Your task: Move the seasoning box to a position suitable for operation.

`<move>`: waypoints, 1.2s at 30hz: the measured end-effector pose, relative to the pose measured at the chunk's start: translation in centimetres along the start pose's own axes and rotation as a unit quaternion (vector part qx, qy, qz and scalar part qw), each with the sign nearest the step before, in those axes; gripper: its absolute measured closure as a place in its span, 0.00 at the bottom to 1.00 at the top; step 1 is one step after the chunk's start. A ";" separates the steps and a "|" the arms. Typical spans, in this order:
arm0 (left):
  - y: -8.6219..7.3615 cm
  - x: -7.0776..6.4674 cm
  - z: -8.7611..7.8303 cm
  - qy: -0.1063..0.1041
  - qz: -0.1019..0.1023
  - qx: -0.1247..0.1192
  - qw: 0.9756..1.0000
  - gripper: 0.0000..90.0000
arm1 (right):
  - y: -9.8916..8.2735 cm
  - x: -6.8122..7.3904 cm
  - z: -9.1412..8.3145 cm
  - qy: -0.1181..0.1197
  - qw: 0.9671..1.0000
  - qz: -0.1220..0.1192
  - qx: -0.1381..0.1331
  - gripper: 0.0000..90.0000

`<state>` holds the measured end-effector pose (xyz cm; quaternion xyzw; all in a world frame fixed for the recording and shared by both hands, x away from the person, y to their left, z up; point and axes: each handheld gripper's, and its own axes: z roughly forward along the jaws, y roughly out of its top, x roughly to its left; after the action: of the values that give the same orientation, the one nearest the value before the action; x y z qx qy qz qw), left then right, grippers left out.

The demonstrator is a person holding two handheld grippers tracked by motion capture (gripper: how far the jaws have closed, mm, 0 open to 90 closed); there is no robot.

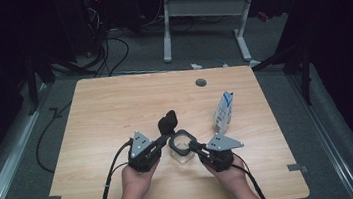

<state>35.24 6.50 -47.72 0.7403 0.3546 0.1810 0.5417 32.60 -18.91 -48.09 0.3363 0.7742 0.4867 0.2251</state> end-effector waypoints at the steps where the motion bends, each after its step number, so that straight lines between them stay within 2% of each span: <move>1: -0.3 0.1 -0.2 -0.003 -0.002 0.005 1.000 0.94 | 0.1 -0.1 -0.2 -0.002 1.000 0.005 -0.002 0.92; 6: -1.6 1.3 -0.7 0.009 -0.005 0.027 1.000 0.91 | 0.1 -0.7 -0.6 -0.012 1.000 0.010 -0.004 0.88; 7: -2.2 1.9 -1.0 0.018 -0.008 0.036 0.999 0.90 | 0.0 -1.1 -0.9 -0.016 1.000 0.014 -0.008 0.86; 14: -3.6 3.5 -2.5 0.041 -0.004 0.057 0.998 0.81 | -0.2 -1.8 -1.3 -0.033 0.999 0.024 -0.009 0.81; 15: -3.9 4.1 -3.0 0.050 0.003 0.069 0.996 0.79 | -0.3 -2.1 -1.4 -0.039 0.999 0.026 -0.008 0.80; 16: -3.9 4.1 -3.0 0.050 0.003 0.069 0.996 0.77 | -0.3 -2.1 -1.4 -0.039 0.999 0.026 -0.008 0.80; 18: -4.3 4.8 -3.6 0.063 0.012 0.087 0.994 0.74 | -0.5 -2.5 -1.5 -0.044 0.999 0.030 -0.006 0.80; 19: -4.7 5.5 -4.1 0.075 0.020 0.102 0.992 0.70 | -0.6 -2.8 -1.7 -0.049 0.998 0.036 -0.005 0.79; 20: -4.7 5.5 -4.1 0.075 0.020 0.102 0.992 0.68 | -0.6 -2.8 -1.7 -0.049 0.998 0.036 -0.005 0.79; 21: -4.9 5.9 -4.5 0.084 0.022 0.109 0.990 0.68 | -0.7 -3.0 -1.7 -0.053 0.998 0.038 -0.005 0.79; 22: -5.1 6.2 -4.8 0.090 0.021 0.114 0.989 0.64 | -0.9 -3.3 -1.9 -0.059 0.997 0.044 -0.006 0.78; 25: -5.5 7.1 -5.6 0.094 0.010 0.121 0.988 0.61 | -1.0 -3.6 -2.0 -0.065 0.997 0.050 -0.005 0.77; 27: -5.7 7.5 -6.0 0.091 0.002 0.122 0.988 0.58 | -1.4 -4.1 -2.2 -0.079 0.995 0.058 -0.002 0.76; 31: -6.2 7.5 -6.4 0.080 0.015 0.120 0.989 0.53 | -2.1 -4.9 -2.3 -0.097 0.993 0.074 0.008 0.69; 33: -6.2 7.4 -6.5 0.079 0.015 0.117 0.990 0.53 | -2.4 -5.0 -2.3 -0.105 0.991 0.078 0.017 0.67; 34: -6.3 7.4 -6.6 0.074 0.014 0.112 0.991 0.53 | -2.5 -5.1 -2.3 -0.109 0.990 0.082 0.021 0.65; 35: -6.3 7.4 -6.7 0.068 0.009 0.109 0.992 0.53 | -2.8 -5.2 -2.4 -0.115 0.989 0.086 0.027 0.64; 36: -6.4 7.1 -6.9 0.059 0.008 0.105 0.993 0.52 | -3.3 -5.3 -2.7 -0.132 0.986 0.092 0.034 0.61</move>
<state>33.52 17.31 -52.12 0.7840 0.3971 0.1901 0.4376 33.36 -25.48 -49.82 0.4752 0.7196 0.4298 0.2677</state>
